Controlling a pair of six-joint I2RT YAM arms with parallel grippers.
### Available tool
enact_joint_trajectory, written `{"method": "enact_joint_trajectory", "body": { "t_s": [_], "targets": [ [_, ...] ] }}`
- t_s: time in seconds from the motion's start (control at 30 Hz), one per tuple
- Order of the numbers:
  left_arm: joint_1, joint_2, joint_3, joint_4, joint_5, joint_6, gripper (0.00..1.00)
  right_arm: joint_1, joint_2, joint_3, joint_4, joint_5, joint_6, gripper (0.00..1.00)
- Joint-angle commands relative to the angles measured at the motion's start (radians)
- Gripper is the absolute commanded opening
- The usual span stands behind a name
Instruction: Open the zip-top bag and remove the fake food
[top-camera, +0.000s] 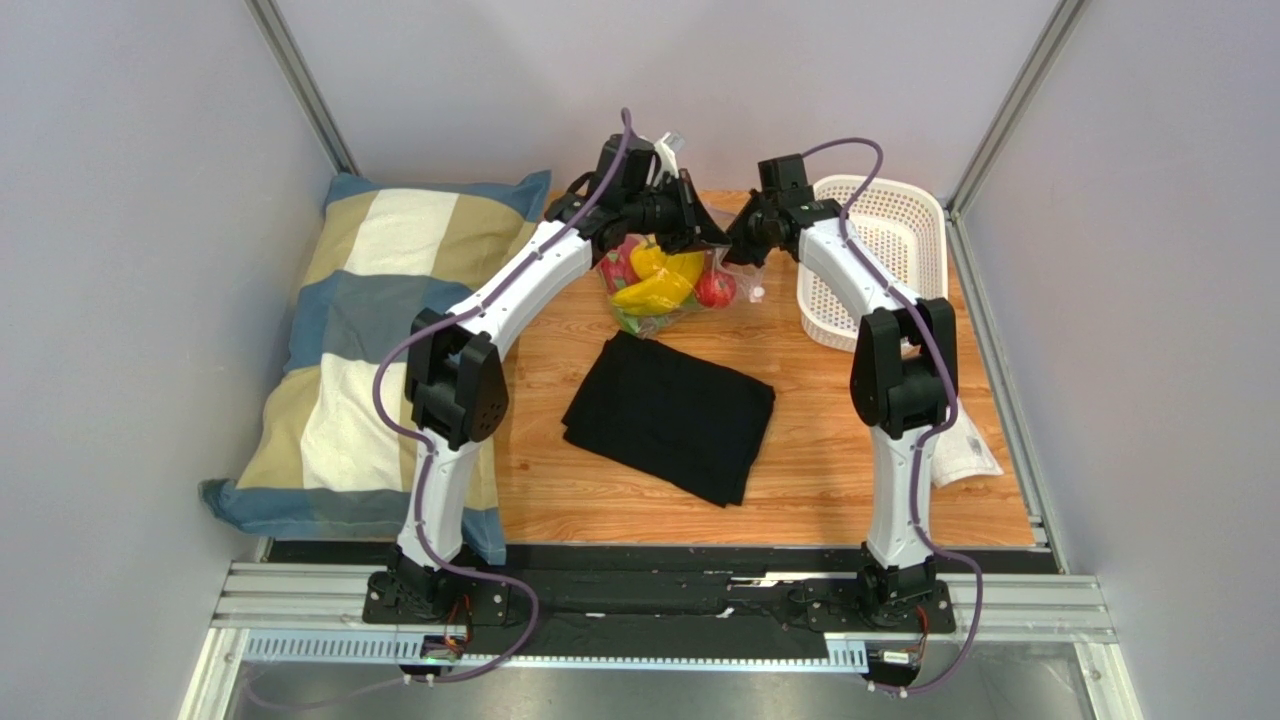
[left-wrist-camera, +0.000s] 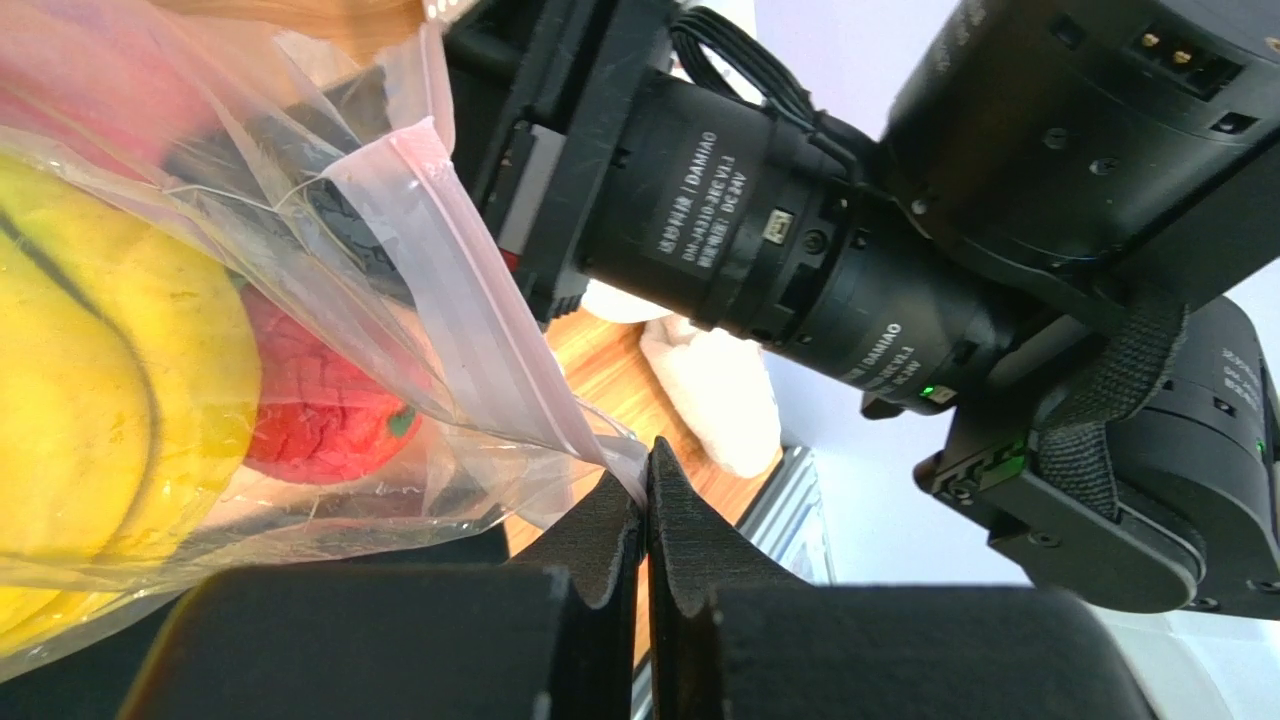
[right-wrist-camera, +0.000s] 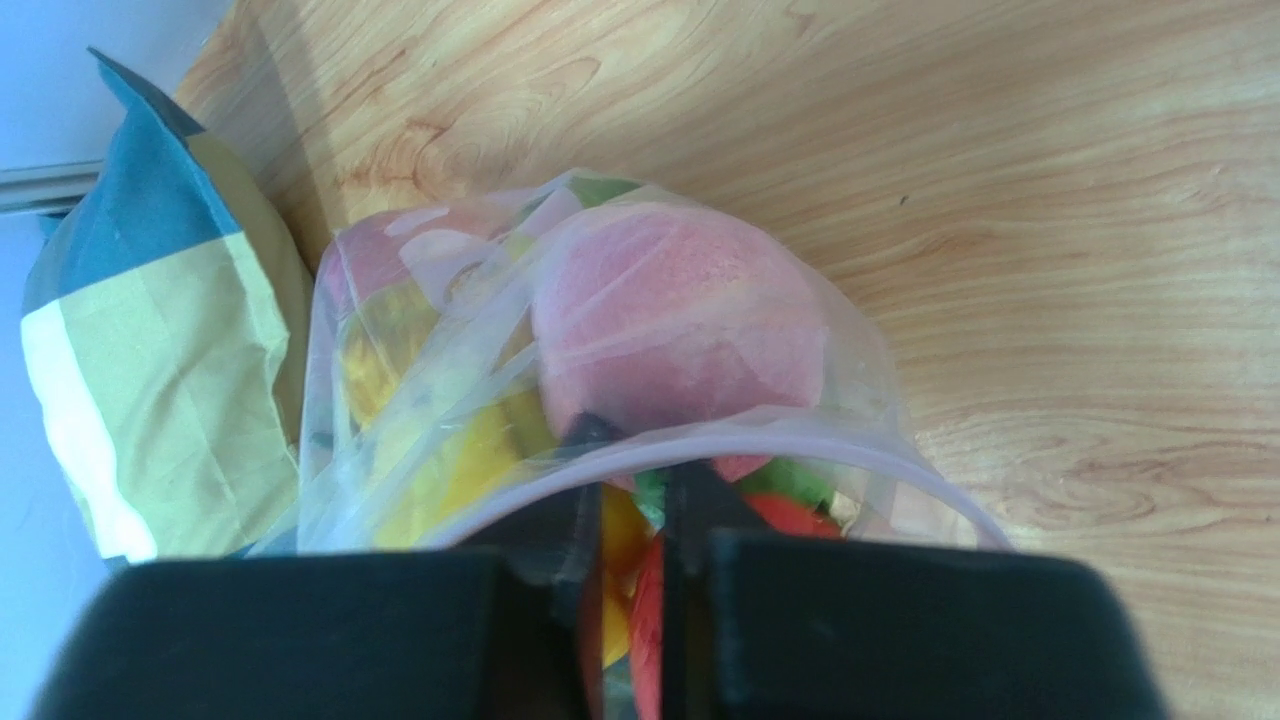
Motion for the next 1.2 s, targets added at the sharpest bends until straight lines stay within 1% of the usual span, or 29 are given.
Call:
{"method": "enact_joint_trajectory", "body": {
  "t_s": [0.0, 0.1, 0.17, 0.2, 0.23, 0.27, 0.33, 0.4, 0.43, 0.5, 0.57, 0.63, 0.7, 0.8, 0.83, 0.9, 0.97, 1.0, 1.03, 1.07, 1.1, 1.13, 1.17],
  "targets": [
    [0.01, -0.101, 0.027, -0.016, 0.023, 0.027, 0.0, 0.012, -0.132, -0.036, 0.016, -0.052, -0.052, 0.0],
    [0.026, -0.1, 0.025, -0.016, 0.032, 0.037, 0.0, 0.011, -0.222, -0.099, 0.019, -0.075, -0.089, 0.0],
    [0.038, -0.095, 0.03, -0.024, 0.049, 0.063, 0.0, 0.011, -0.237, -0.116, 0.007, -0.123, -0.132, 0.0],
    [0.041, -0.095, 0.031, -0.024, 0.073, 0.07, 0.0, 0.002, -0.215, -0.106, -0.005, -0.166, -0.147, 0.01],
    [0.046, -0.092, 0.036, -0.02, 0.088, 0.079, 0.0, -0.003, -0.192, -0.046, -0.09, -0.218, -0.171, 0.08],
    [0.046, -0.086, 0.04, -0.017, 0.102, 0.082, 0.0, -0.005, -0.178, -0.026, -0.128, -0.229, -0.22, 0.15],
    [0.046, -0.075, 0.062, -0.016, 0.142, 0.086, 0.0, -0.003, -0.149, -0.03, -0.149, -0.275, -0.261, 0.28],
    [0.046, -0.068, 0.057, 0.009, 0.18, 0.077, 0.0, -0.003, -0.146, -0.059, -0.128, -0.307, -0.273, 0.32],
    [0.046, -0.066, 0.047, 0.032, 0.184, 0.067, 0.0, -0.003, -0.145, -0.069, -0.11, -0.327, -0.271, 0.32],
    [0.046, -0.069, 0.043, 0.037, 0.182, 0.063, 0.0, 0.0, -0.149, -0.099, -0.096, -0.306, -0.265, 0.3],
    [0.046, -0.069, 0.054, 0.02, 0.174, 0.079, 0.0, -0.001, -0.155, -0.119, -0.097, -0.278, -0.256, 0.24],
    [0.046, -0.071, 0.068, 0.005, 0.159, 0.096, 0.0, -0.002, -0.161, -0.13, -0.087, -0.287, -0.25, 0.23],
    [0.046, -0.066, 0.074, 0.003, 0.161, 0.093, 0.0, 0.0, -0.167, -0.136, -0.091, -0.289, -0.256, 0.25],
    [0.046, -0.062, 0.076, -0.001, 0.165, 0.093, 0.0, 0.0, -0.174, -0.141, -0.12, -0.26, -0.274, 0.46],
    [0.046, -0.065, 0.074, 0.0, 0.165, 0.091, 0.0, -0.001, -0.175, -0.147, -0.11, -0.249, -0.27, 0.47],
    [0.046, -0.065, 0.059, 0.008, 0.174, 0.079, 0.0, -0.003, -0.163, -0.144, -0.087, -0.255, -0.247, 0.47],
    [0.044, -0.072, 0.044, 0.025, 0.178, 0.071, 0.0, -0.005, -0.146, -0.124, -0.086, -0.272, -0.17, 0.48],
    [0.044, -0.075, 0.034, 0.026, 0.178, 0.071, 0.0, -0.003, -0.14, -0.11, -0.08, -0.276, -0.138, 0.5],
    [0.044, -0.077, 0.033, 0.026, 0.179, 0.07, 0.0, -0.003, -0.143, -0.109, -0.079, -0.269, -0.074, 0.52],
    [0.044, -0.078, 0.028, 0.023, 0.176, 0.07, 0.0, -0.006, -0.143, -0.113, -0.08, -0.26, -0.022, 0.55],
    [0.044, -0.08, 0.027, 0.023, 0.173, 0.07, 0.0, -0.006, -0.152, -0.118, -0.067, -0.266, 0.02, 0.56],
    [0.042, -0.078, 0.025, 0.023, 0.171, 0.068, 0.0, -0.006, -0.158, -0.135, -0.05, -0.275, 0.096, 0.56],
    [0.042, -0.077, 0.025, 0.022, 0.171, 0.064, 0.0, -0.005, -0.166, -0.144, -0.036, -0.275, 0.133, 0.6]
  ]
}}
